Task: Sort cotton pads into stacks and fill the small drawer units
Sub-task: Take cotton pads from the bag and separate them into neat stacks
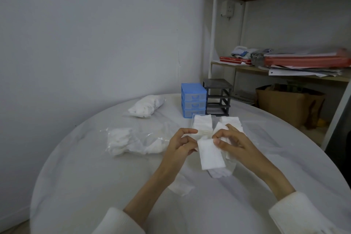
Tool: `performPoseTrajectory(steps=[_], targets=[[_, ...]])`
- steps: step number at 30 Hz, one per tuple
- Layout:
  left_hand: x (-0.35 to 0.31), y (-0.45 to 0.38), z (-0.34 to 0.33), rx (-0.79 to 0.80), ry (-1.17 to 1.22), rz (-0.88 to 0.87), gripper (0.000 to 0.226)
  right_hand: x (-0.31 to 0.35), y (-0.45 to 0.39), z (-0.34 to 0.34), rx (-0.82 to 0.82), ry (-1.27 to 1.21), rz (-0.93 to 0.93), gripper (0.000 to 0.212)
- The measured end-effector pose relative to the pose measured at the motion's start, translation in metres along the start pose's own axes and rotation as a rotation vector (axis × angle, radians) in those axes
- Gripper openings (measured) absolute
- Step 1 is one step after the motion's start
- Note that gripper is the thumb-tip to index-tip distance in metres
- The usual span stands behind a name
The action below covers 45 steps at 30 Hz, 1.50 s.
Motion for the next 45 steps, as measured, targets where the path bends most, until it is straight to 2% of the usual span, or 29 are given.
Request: performPoseTrajectory(steps=[6,11,14,20,22,24,30,36,40,45], targets=[[0.001,-0.001,-0.001,0.052,0.024,0.023,0.031,0.006,0.001,-0.006,0.043,0.006,0.027,0.008],[-0.002,0.001,-0.004,0.098,-0.009,0.006,0.02,0.006,0.003,-0.009,0.059,0.039,0.032,0.014],[-0.001,0.001,-0.004,0.107,0.002,0.023,0.023,0.006,0.003,-0.012,0.063,0.072,0.045,0.008],[0.002,0.0,-0.007,0.108,0.178,0.114,0.026,0.007,0.001,-0.012,-0.017,0.183,0.105,0.008],[0.002,0.0,-0.009,0.135,0.229,0.125,0.035,0.006,0.001,-0.011,-0.072,0.195,0.108,0.01],[0.004,0.0,-0.008,0.137,0.228,0.131,0.041,0.006,0.0,-0.01,-0.106,0.171,0.115,0.011],[0.008,-0.002,0.002,0.033,0.224,0.135,0.026,0.011,0.001,0.004,-0.268,-0.119,0.159,0.01],[0.015,-0.005,0.003,-0.017,0.295,0.195,0.01,0.01,0.001,0.009,-0.331,-0.189,0.126,0.011],[0.017,-0.004,-0.001,0.024,0.244,0.208,0.014,0.009,0.001,0.005,-0.25,-0.073,0.123,0.009],[0.015,-0.002,-0.004,0.089,0.152,0.218,0.02,0.007,0.0,0.002,-0.193,0.218,0.149,0.008]])
Point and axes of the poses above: each hand's wrist, its own y-axis away from the middle knuckle, its own z-axis out of the back of the hand, x = y × z, the point moved 4 cm from there along -y, towards the middle knuckle, and after that the axes turned 9 degrees about -y, right-handed, at the moved point
